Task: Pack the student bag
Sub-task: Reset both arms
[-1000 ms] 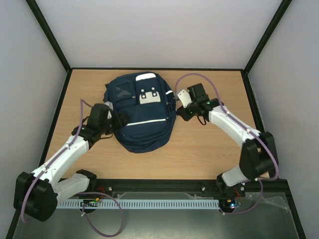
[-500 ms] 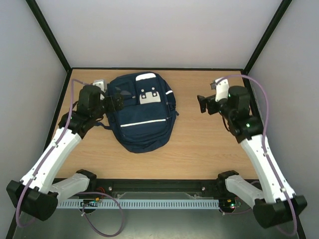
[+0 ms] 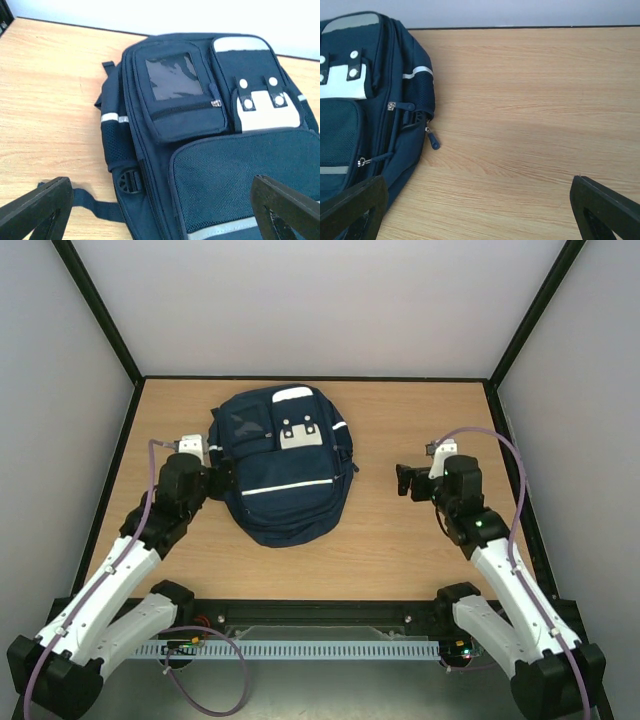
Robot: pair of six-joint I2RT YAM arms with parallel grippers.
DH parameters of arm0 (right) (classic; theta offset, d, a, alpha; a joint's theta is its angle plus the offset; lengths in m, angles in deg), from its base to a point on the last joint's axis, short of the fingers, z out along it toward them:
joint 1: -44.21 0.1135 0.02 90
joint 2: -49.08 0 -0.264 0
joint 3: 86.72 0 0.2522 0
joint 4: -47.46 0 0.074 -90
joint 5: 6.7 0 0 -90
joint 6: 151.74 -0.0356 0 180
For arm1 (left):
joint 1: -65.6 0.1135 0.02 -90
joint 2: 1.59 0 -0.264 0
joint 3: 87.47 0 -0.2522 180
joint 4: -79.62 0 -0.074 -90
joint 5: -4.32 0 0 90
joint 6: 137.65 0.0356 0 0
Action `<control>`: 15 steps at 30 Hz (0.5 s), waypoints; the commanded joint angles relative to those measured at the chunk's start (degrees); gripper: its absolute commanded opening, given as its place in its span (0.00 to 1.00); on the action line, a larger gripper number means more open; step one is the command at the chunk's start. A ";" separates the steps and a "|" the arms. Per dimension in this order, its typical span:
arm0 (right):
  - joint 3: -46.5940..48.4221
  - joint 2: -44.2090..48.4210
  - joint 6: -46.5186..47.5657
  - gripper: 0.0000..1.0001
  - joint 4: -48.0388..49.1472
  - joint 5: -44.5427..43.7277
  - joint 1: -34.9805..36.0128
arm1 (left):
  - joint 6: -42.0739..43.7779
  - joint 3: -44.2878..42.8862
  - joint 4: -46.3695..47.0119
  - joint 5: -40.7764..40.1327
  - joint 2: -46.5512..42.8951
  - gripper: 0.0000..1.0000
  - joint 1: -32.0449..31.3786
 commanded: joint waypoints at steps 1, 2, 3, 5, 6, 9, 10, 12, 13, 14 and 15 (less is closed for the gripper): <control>-3.01 4.96 -4.41 1.00 6.41 -3.33 -0.36 | -0.05 -2.04 1.96 -2.46 0.31 1.00 0.20; -2.19 4.75 -5.17 1.00 5.24 -3.45 -0.77 | 0.14 -2.50 1.60 -1.95 0.35 1.00 0.24; -1.49 4.52 -6.03 1.00 4.13 -2.91 -1.45 | 0.26 -2.51 1.84 -1.79 0.02 0.99 0.24; -0.44 3.84 -7.53 1.00 3.18 -1.38 -2.61 | 0.86 -1.66 2.86 -1.49 -0.94 1.00 0.22; 0.29 3.16 -8.13 1.00 2.81 -1.36 -3.10 | 0.99 -1.38 3.08 -1.59 -1.39 0.99 0.24; 3.91 -1.54 -10.18 1.00 0.97 -2.28 -5.23 | 0.96 -1.12 2.92 -3.56 -2.07 0.99 0.23; 5.56 -3.78 -10.58 1.00 -0.03 -2.99 -5.48 | 0.83 -1.07 2.74 -4.21 -2.25 0.99 0.24; 7.64 -7.04 -10.88 1.00 -0.71 -4.90 -5.52 | 0.77 -0.92 2.59 -4.67 -2.62 0.99 0.18; 7.70 -7.88 -10.90 1.00 -0.44 -5.91 -5.52 | 0.81 -0.90 2.66 -4.83 -2.72 0.99 0.24; 7.30 -7.77 -10.71 1.00 -0.10 -6.71 -5.51 | 0.85 -0.76 2.68 -5.01 -2.87 1.00 0.24; 6.53 -7.16 -10.16 1.00 0.57 -6.95 -5.50 | 0.85 -0.72 2.72 -5.19 -2.85 0.99 0.24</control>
